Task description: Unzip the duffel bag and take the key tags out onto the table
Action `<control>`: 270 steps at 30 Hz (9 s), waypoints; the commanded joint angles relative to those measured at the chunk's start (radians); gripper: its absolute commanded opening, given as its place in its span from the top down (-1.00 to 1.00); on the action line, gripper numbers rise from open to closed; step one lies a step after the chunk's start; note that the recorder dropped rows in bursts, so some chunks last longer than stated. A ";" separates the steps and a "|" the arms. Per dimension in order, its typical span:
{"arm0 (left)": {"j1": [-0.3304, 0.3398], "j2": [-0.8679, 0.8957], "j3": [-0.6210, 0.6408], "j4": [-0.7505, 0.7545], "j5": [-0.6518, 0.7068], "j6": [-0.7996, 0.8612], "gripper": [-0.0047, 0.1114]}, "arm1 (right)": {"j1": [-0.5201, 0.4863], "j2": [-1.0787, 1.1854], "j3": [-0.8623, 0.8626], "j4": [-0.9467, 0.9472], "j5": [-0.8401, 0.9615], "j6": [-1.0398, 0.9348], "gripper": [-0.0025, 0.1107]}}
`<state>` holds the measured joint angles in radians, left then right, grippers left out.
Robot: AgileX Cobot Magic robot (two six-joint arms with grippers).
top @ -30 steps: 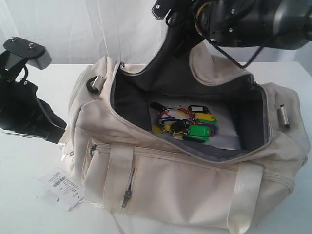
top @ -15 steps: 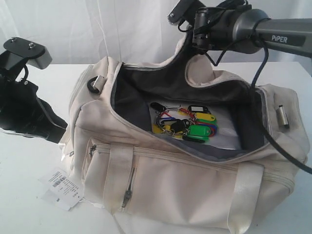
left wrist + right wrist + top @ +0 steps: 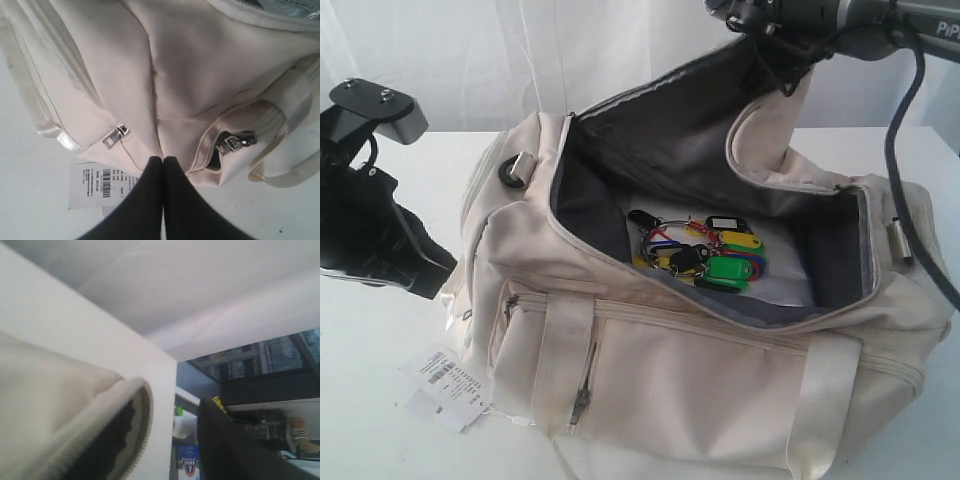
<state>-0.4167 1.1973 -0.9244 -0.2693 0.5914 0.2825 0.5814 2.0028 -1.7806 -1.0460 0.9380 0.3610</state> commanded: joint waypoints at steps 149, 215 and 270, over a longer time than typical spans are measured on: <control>-0.368 0.924 -0.986 0.342 0.090 0.188 0.52 | -0.102 -0.846 0.687 0.859 -0.042 -0.245 0.96; -0.364 0.773 -1.125 0.309 0.406 0.186 0.92 | -0.102 -0.846 0.687 0.899 -0.044 -0.218 0.96; -0.212 0.038 0.054 0.553 0.156 -0.080 0.92 | -0.102 -0.846 0.687 0.966 -0.032 -0.218 0.96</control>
<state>-0.6786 1.2458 -0.9344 0.2836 0.8255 0.2159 0.4825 1.1636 -1.0949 -0.0831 0.9207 0.1378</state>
